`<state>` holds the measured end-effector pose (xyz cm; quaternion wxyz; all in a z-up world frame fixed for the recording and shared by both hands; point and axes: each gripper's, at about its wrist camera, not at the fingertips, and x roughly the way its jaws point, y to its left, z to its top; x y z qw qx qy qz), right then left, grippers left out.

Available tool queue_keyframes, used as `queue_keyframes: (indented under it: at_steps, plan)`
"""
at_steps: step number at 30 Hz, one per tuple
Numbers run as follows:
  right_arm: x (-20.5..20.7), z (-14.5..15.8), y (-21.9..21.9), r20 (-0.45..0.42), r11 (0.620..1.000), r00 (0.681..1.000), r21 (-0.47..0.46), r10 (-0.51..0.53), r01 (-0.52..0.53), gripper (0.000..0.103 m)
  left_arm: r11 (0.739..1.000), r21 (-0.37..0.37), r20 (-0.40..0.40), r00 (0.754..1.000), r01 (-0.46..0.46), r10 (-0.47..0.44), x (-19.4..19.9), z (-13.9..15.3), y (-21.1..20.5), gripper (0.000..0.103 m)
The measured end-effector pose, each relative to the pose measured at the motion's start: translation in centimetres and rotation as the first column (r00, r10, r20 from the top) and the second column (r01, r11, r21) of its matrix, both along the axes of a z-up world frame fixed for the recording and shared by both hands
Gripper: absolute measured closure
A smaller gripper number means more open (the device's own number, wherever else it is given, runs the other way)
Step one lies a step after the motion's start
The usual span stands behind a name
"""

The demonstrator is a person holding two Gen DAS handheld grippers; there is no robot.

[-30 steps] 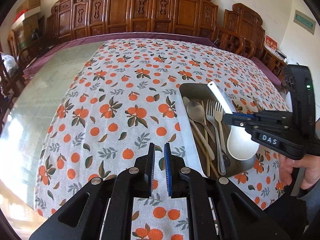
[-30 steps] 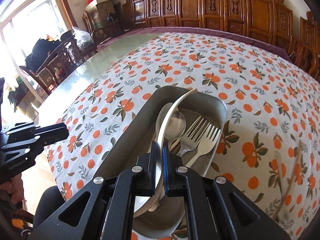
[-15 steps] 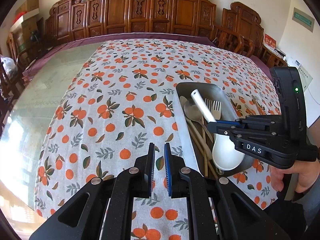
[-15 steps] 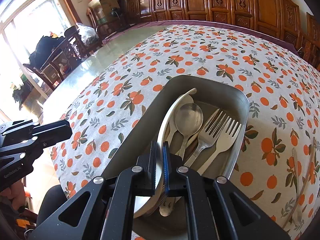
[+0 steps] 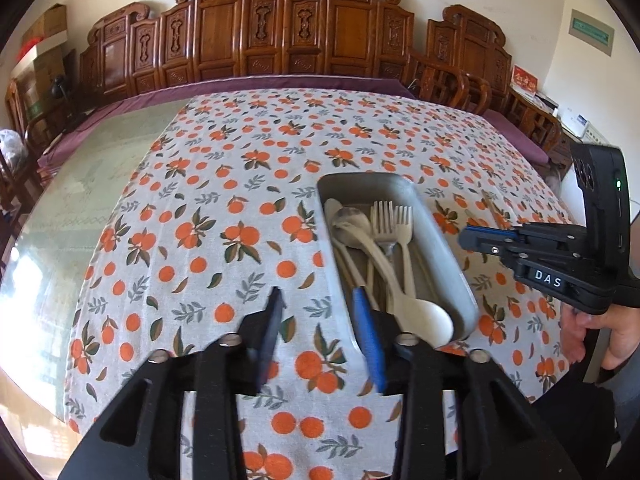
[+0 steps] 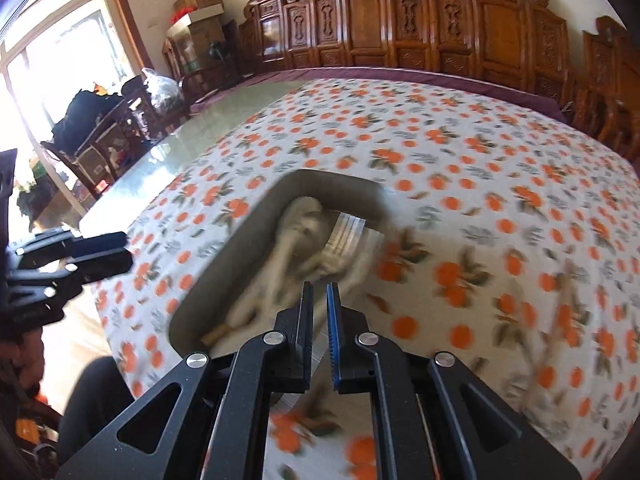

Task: Organize utensils
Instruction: 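Lower the white spoon into the tray, open the right tool and lift away, then grasp a wooden chopstick with the right tool while the left approaches a steel spoon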

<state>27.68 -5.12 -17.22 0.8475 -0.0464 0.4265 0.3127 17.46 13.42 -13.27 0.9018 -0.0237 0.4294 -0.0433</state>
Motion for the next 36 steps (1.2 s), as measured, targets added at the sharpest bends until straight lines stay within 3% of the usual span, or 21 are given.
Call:
queue_keyframes:
  at_steps: [2,4,8,10,12,17,25,31,34,36]
  plan:
    - [-0.2,0.1,-1.8,0.009,1.000,1.000,-0.008,-0.022,0.022,0.094,1.000,0.005,0.009,1.000,0.006,-0.006,-0.2,0.3,-0.6,0.052]
    - [-0.3,0.0,-3.6,0.018,0.999,0.999,-0.015,-0.046,0.047,0.094,1.000,0.022,0.031,1.000,-0.004,0.004,-0.4,0.7,-1.2,0.032]
    - [0.0,-0.3,-7.0,0.030,0.994,0.994,-0.033,-0.104,0.105,0.094,1.000,0.011,0.059,0.998,-0.019,0.019,-0.7,1.3,-1.9,0.025]
    - [0.4,-0.6,-8.8,0.033,0.989,0.990,-0.045,-0.137,0.138,0.085,1.000,0.003,0.064,0.998,-0.023,0.023,-0.7,1.5,-2.4,0.021]
    - [0.8,-1.0,-10.4,0.045,0.983,0.984,-0.066,-0.171,0.174,0.076,1.000,0.000,0.069,0.997,-0.021,0.021,-0.6,1.6,-2.9,0.020]
    - [2.8,-3.1,-13.5,0.012,0.964,0.969,-0.101,-0.246,0.246,0.075,1.000,-0.016,0.064,0.998,-0.015,0.016,-0.4,1.7,-4.5,0.020]
    - [4.9,-6.2,-14.5,-0.083,0.943,0.941,-0.093,-0.327,0.319,0.075,0.999,-0.029,0.054,0.998,0.017,-0.015,-0.5,1.3,-7.3,0.020]
    - [5.4,-6.8,-13.0,-0.093,0.936,0.936,-0.132,-0.340,0.327,0.075,0.999,-0.037,0.046,0.998,0.036,-0.035,-0.7,0.8,-8.7,0.020]
    - [5.4,-7.0,-12.7,-0.067,0.921,0.928,-0.173,-0.366,0.350,0.082,0.998,-0.034,0.041,0.998,0.046,-0.045,-0.8,0.6,-9.1,0.020]
    - [5.4,-7.0,-13.0,-0.086,0.915,0.918,-0.153,-0.388,0.373,0.085,0.998,-0.035,0.038,0.998,0.051,-0.050,-0.9,0.4,-9.3,0.020]
